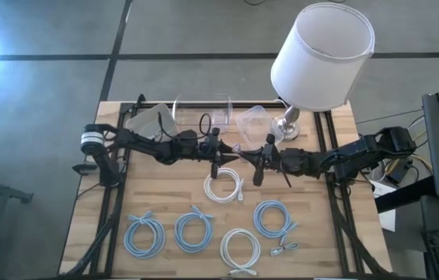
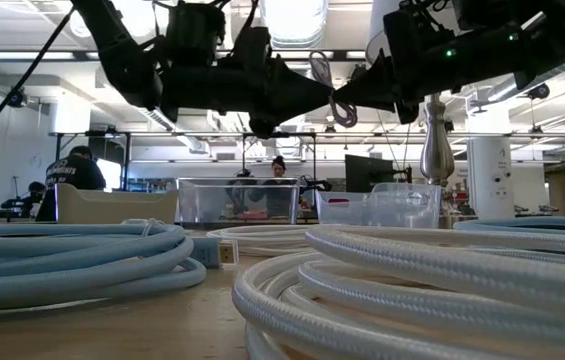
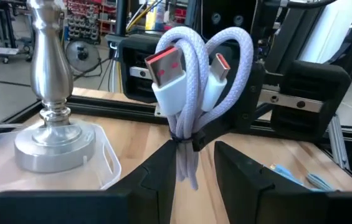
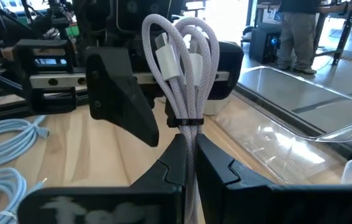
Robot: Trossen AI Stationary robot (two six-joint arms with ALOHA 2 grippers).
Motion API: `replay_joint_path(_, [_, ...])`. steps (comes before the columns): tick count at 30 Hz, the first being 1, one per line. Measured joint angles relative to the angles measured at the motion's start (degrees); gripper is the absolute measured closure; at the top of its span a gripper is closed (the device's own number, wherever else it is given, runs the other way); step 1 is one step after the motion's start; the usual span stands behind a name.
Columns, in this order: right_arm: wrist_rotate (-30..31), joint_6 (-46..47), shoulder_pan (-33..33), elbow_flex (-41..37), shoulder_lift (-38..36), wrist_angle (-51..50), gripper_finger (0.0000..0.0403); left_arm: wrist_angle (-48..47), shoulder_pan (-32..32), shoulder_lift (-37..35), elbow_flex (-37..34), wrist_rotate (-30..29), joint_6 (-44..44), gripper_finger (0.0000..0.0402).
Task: Pick & Place USB Port
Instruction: Put the purple charger cable into the gray bin
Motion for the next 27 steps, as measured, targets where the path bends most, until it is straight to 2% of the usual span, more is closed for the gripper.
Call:
replay_joint_path(11, [-0.5,-0.8,0.0,0.0,0.1,-0.4,0.039,-1.6,0.0,-0.2,0.0,-0.3,0.3,0.0283])
replay_joint_path(22, [-0.6,-1.1,0.0,0.0,0.1,-0.7,0.039,-2.9,0.0,-0.9,0.0,-1.8,1.5,0.0194])
replay_joint_path(27, [-0.5,-1.0,0.0,0.0,0.1,-1.0,0.039,-2.5,0.0,-2.3,0.0,-1.8,2.1,0.0175])
